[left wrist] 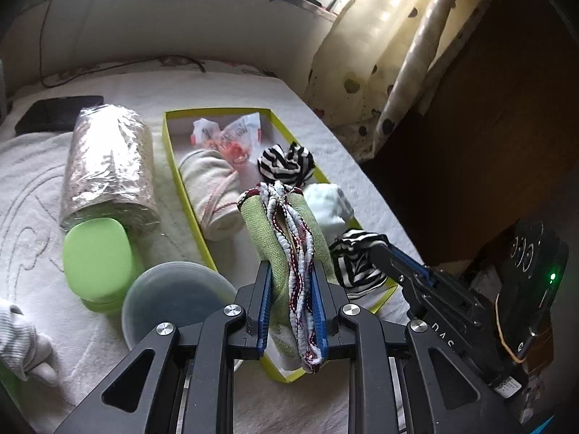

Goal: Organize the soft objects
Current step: 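Carry the green towel and striped sock over the yellow-rimmed box with both tools, then open both tools to drop the towel and sock into the box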

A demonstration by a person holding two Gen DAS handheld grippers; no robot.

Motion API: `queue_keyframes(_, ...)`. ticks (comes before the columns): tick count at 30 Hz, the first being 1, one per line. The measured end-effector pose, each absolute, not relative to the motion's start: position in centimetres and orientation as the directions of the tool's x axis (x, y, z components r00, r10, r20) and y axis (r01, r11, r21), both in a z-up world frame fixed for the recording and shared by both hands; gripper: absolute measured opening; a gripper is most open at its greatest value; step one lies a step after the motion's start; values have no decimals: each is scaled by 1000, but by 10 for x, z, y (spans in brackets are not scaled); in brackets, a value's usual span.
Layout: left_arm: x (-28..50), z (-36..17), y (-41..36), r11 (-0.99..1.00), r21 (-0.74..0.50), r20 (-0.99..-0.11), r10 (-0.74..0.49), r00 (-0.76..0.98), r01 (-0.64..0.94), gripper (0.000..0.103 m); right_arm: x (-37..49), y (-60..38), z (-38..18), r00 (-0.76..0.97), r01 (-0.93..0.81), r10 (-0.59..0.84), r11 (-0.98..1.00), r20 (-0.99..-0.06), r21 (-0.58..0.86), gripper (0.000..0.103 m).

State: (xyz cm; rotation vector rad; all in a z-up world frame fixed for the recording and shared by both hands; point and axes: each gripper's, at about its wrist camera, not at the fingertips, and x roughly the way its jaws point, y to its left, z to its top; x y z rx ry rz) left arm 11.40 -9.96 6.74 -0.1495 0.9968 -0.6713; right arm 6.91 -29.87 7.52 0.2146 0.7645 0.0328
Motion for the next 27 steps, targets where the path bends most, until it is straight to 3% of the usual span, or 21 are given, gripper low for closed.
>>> queue_keyframes(8, 111, 62, -115, 813, -330, -747, -535, 393, 479, 19, 71, -297, 73, 721, 37, 110, 980, -684, 197, 7)
queue_keyframes(22, 112, 53, -125, 811, -337, -764, -532, 364, 478, 22, 72, -295, 69, 714, 29, 118, 980, -690, 198, 7)
queue_keyframes(27, 112, 53, -125, 806, -344, -763, -539, 358, 481, 28, 72, -294, 68, 711, 33, 112, 981, -694, 192, 7)
